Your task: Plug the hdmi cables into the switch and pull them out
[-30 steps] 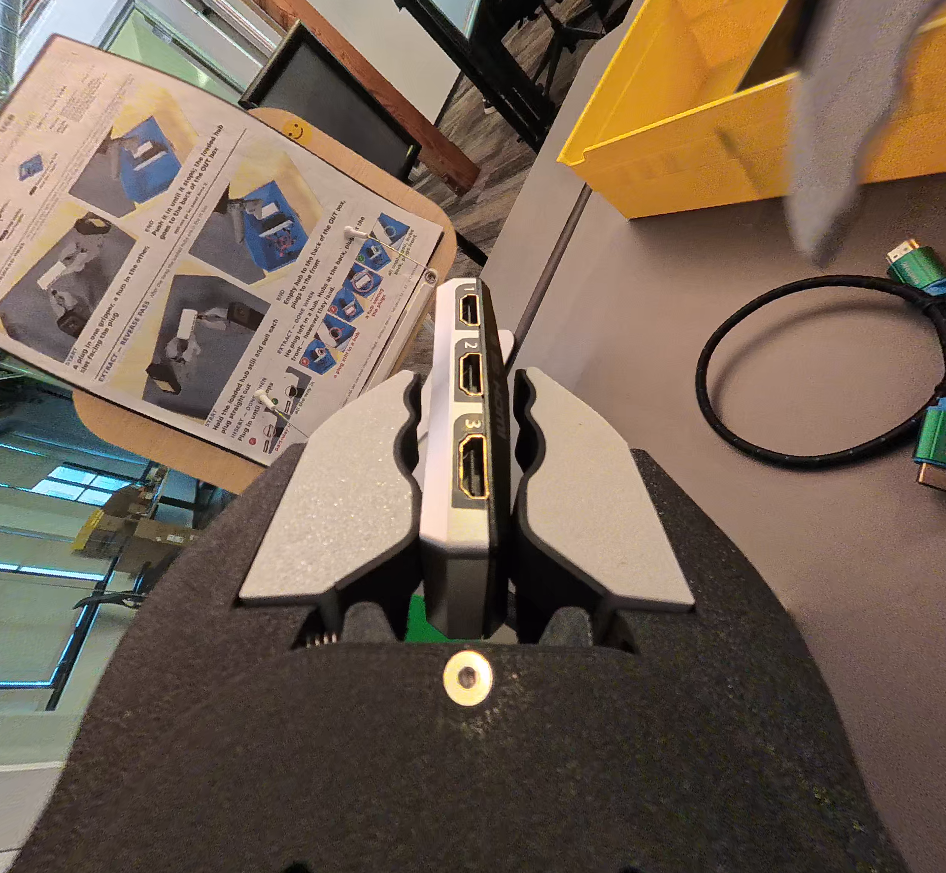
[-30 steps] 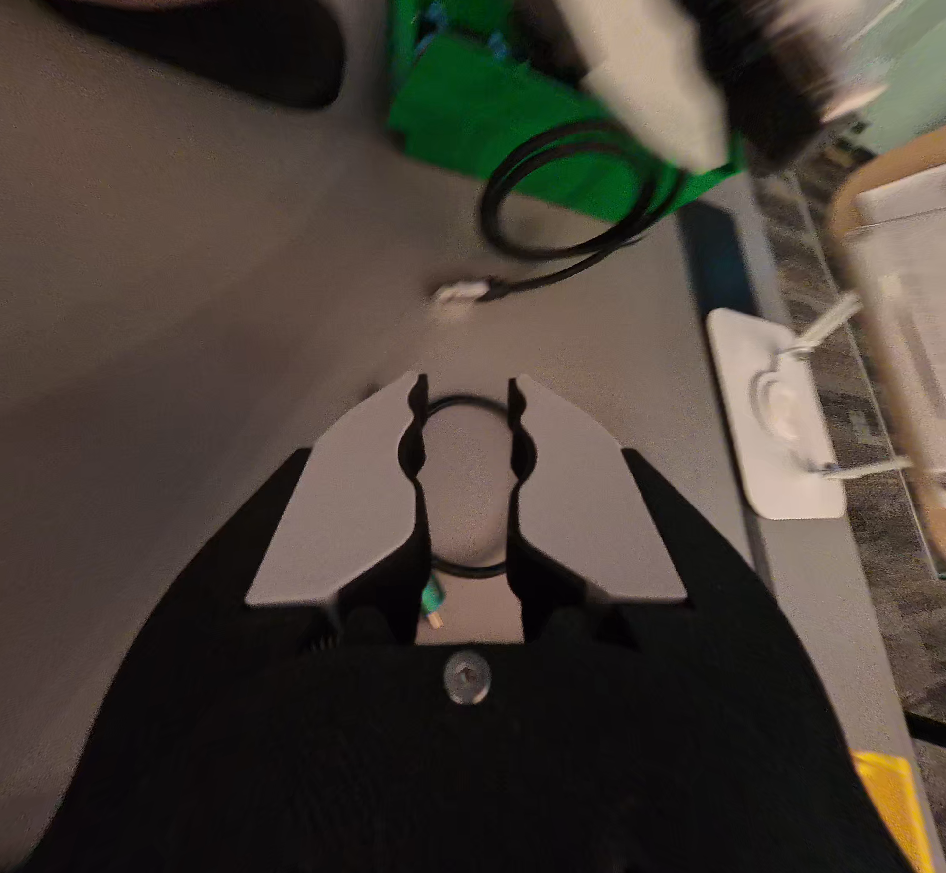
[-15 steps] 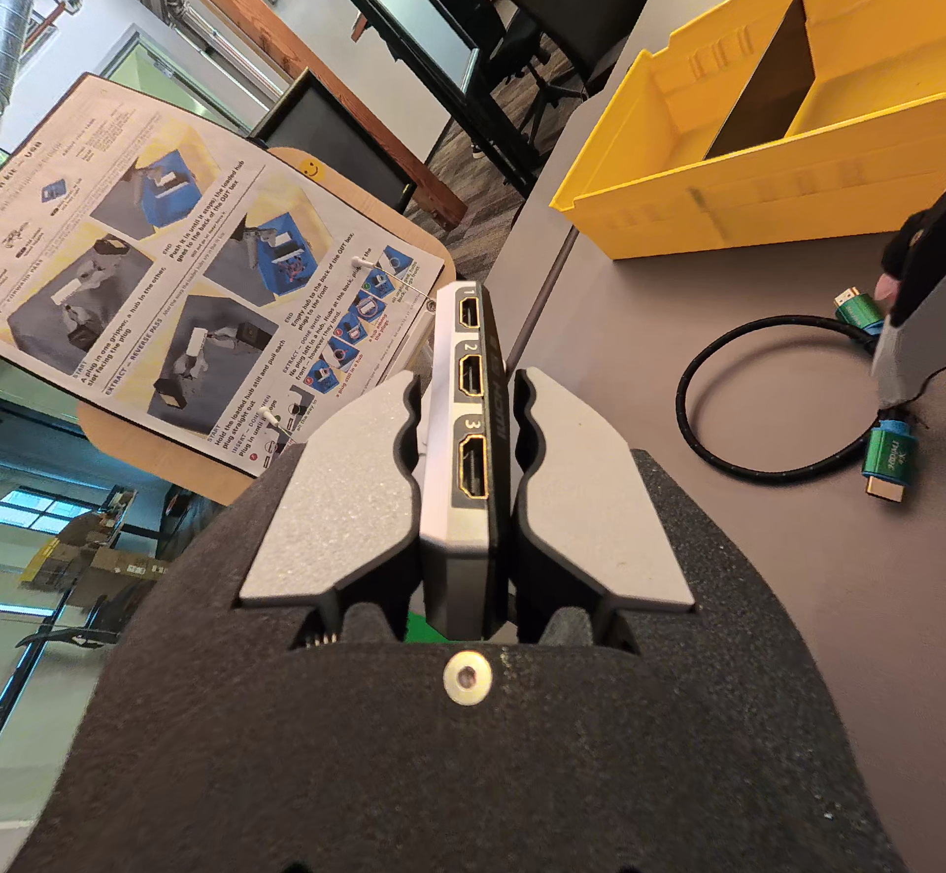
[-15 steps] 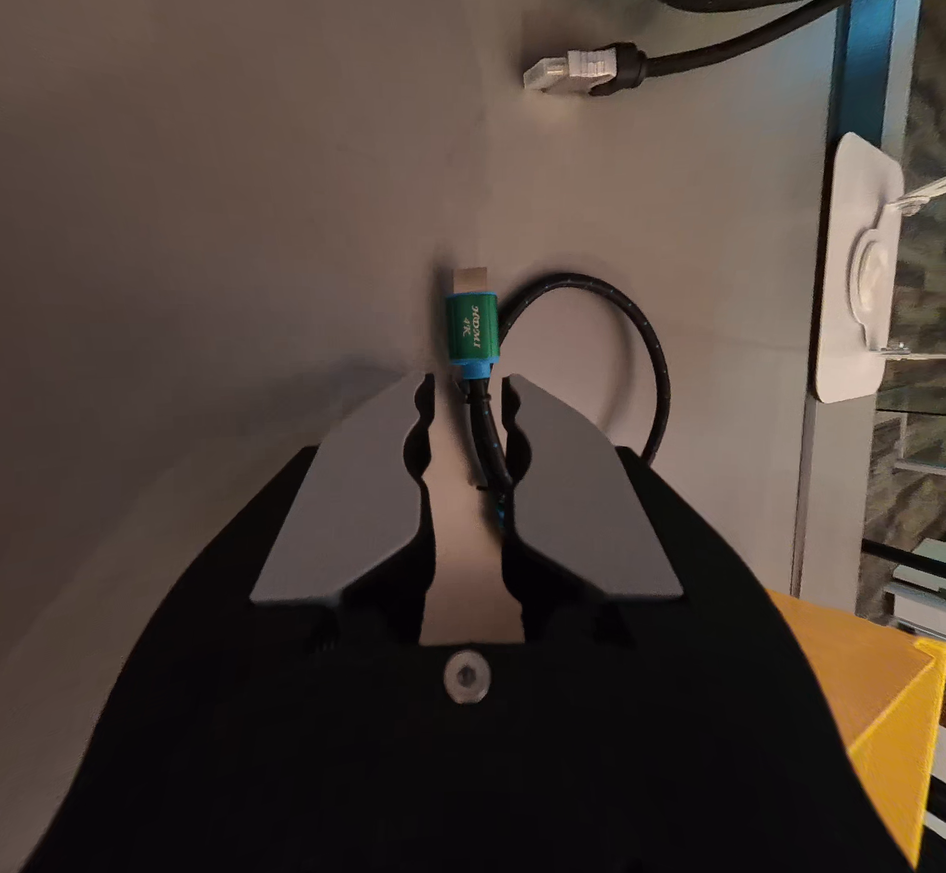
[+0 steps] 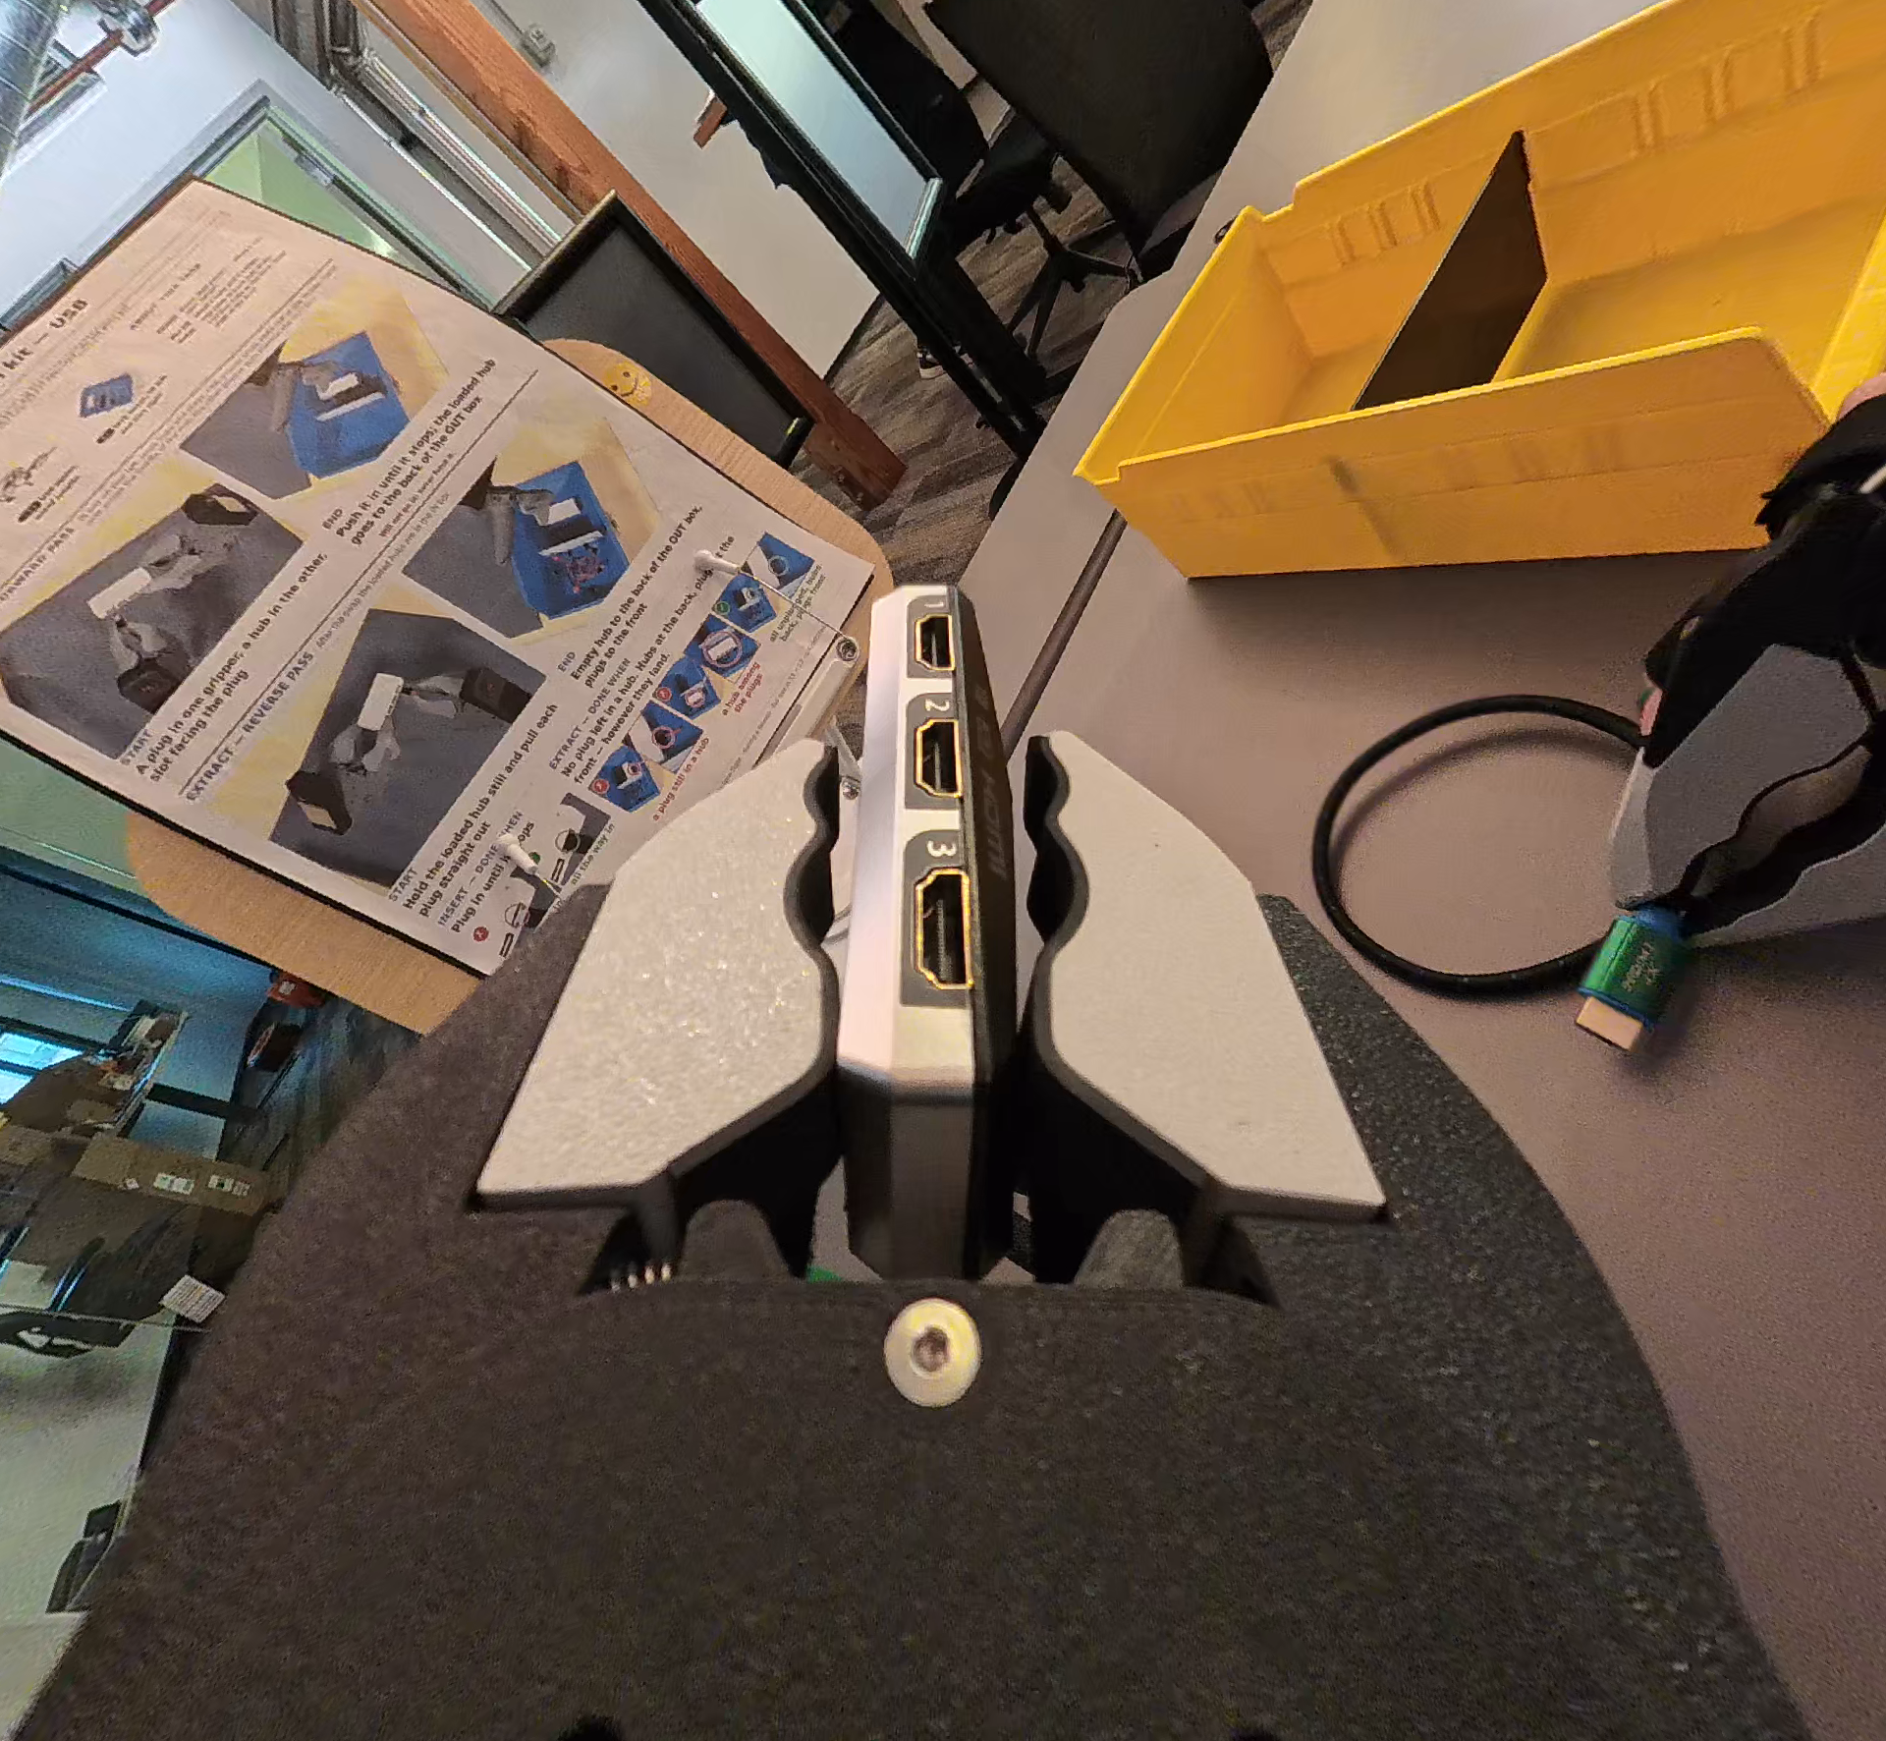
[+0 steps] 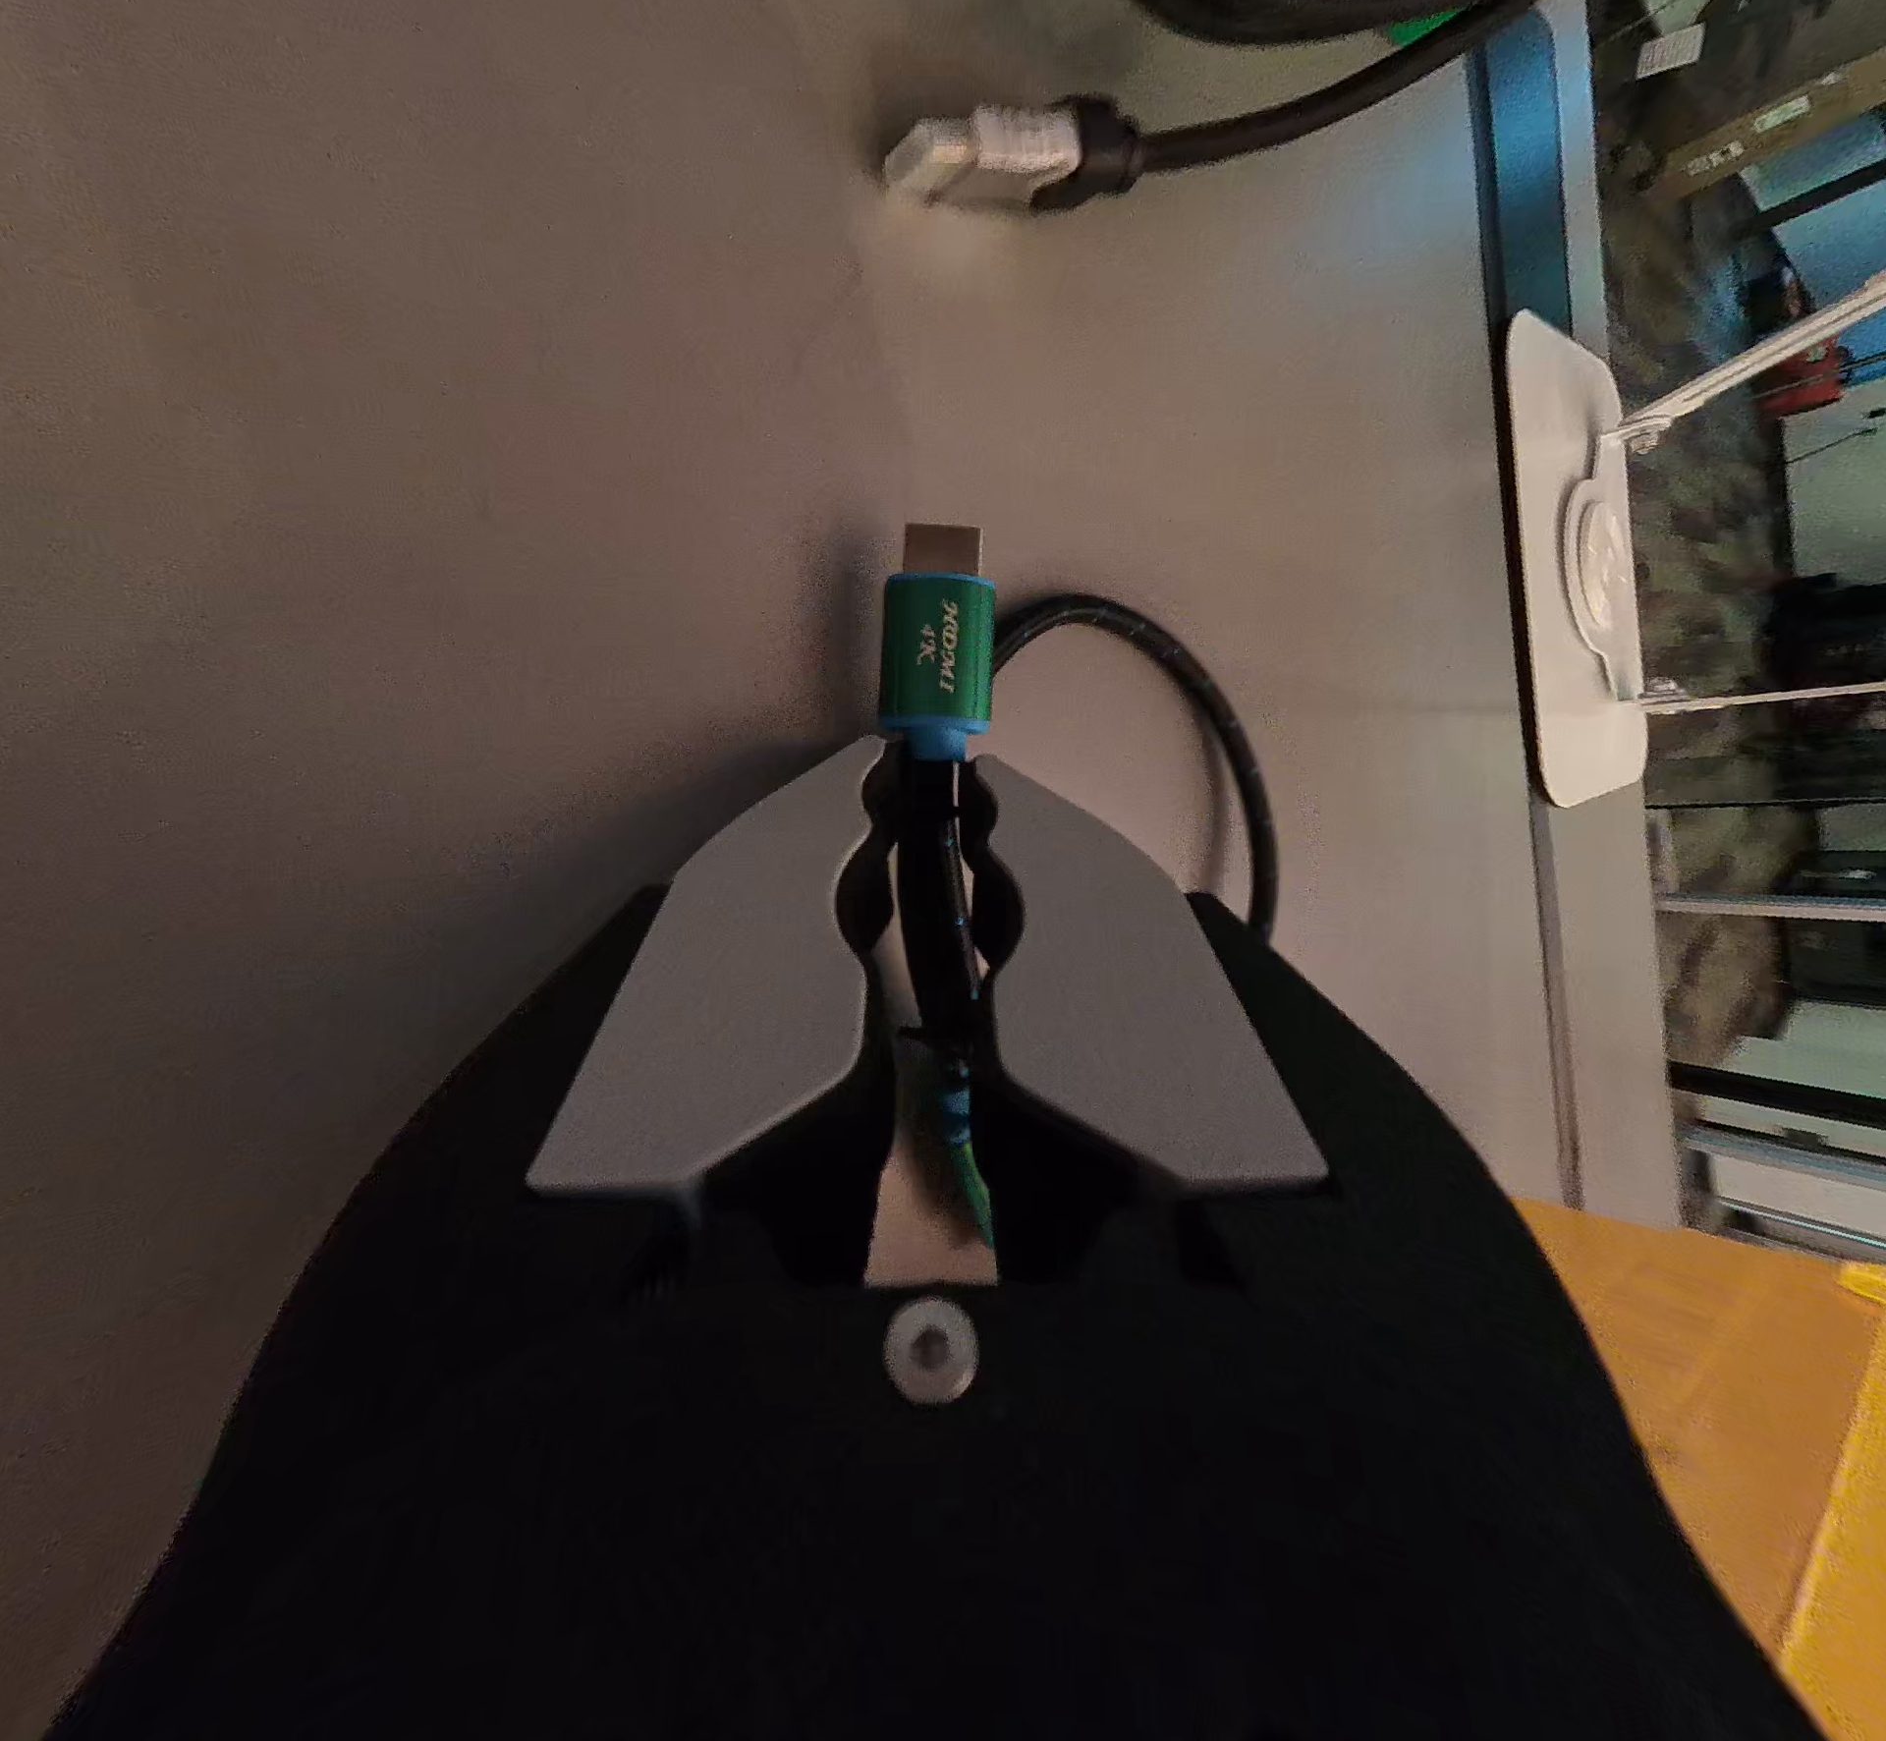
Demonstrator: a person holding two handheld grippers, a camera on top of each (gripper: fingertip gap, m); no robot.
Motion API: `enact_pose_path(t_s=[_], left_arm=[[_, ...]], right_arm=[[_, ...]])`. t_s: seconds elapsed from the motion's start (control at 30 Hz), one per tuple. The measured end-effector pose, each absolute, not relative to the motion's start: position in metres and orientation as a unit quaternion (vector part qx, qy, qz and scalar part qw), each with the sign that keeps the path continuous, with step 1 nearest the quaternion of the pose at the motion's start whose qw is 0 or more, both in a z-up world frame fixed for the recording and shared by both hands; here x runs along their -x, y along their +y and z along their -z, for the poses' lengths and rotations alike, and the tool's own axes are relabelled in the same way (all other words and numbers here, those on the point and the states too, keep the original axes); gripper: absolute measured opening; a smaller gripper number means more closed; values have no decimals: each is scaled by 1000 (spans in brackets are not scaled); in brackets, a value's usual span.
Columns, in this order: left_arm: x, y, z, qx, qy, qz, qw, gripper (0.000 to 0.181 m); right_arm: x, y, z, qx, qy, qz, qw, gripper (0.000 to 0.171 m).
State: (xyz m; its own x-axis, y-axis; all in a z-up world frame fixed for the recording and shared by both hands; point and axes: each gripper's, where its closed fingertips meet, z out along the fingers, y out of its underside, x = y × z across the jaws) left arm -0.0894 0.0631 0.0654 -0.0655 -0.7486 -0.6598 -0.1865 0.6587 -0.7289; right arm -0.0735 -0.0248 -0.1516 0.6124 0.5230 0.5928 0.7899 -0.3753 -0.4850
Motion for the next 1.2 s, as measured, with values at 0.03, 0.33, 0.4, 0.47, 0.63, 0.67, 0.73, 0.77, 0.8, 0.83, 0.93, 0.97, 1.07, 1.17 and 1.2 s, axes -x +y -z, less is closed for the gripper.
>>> enact_pose_path(t_s=[0.03, 0.33, 0.4, 0.47, 0.63, 0.67, 0.73, 0.77, 0.8, 0.83, 0.93, 0.97, 1.07, 1.17, 1.2], left_arm=[[89, 64, -65, 340, 690, 237, 594, 35], [82, 74, -55, 344, 687, 207, 606, 35], [78, 75, -51, 339, 687, 189, 614, 35], [74, 75, -48, 334, 686, 169, 624, 35], [65, 66, -39, 323, 687, 161, 631, 35], [64, 65, -38, 320, 688, 163, 631, 35], [62, 62, -35, 316, 692, 161, 629, 35], [61, 61, -34, 315, 694, 157, 628, 35], [60, 61, -32, 313, 696, 151, 628, 35], [59, 61, -30, 312, 698, 143, 629, 35], [55, 63, -20, 313, 705, 111, 626, 35], [53, 64, -16, 312, 707, 98, 627, 35], [47, 63, -4, 305, 716, 64, 625, 35], [42, 57, 8, 290, 726, 44, 622, 35], [40, 55, 11, 286, 729, 41, 621, 35]], right_arm=[[77, -23, 146, 814, -393, 153, 399, 7], [67, -16, 45, 834, -248, -36, 491, 5], [57, -16, 25, 839, -239, -27, 488, 5], [50, -15, 8, 849, -232, -11, 475, 5], [49, -14, -20, 873, -236, -9, 428, 5], [50, -14, -22, 877, -241, -17, 415, 7], [51, -15, -27, 885, -242, -39, 397, 7], [50, -15, -28, 890, -238, -45, 386, 7], [48, -16, -28, 896, -233, -46, 376, 7], [46, -16, -28, 900, -229, -40, 368, 7], [41, -20, -24, 912, -214, -13, 348, 7], [41, -22, -22, 917, -207, -6, 341, 7], [41, -26, -12, 931, -191, 8, 311, 7], [38, -27, -2, 940, -176, 18, 291, 7], [38, -27, 0, 941, -176, 14, 288, 7]])
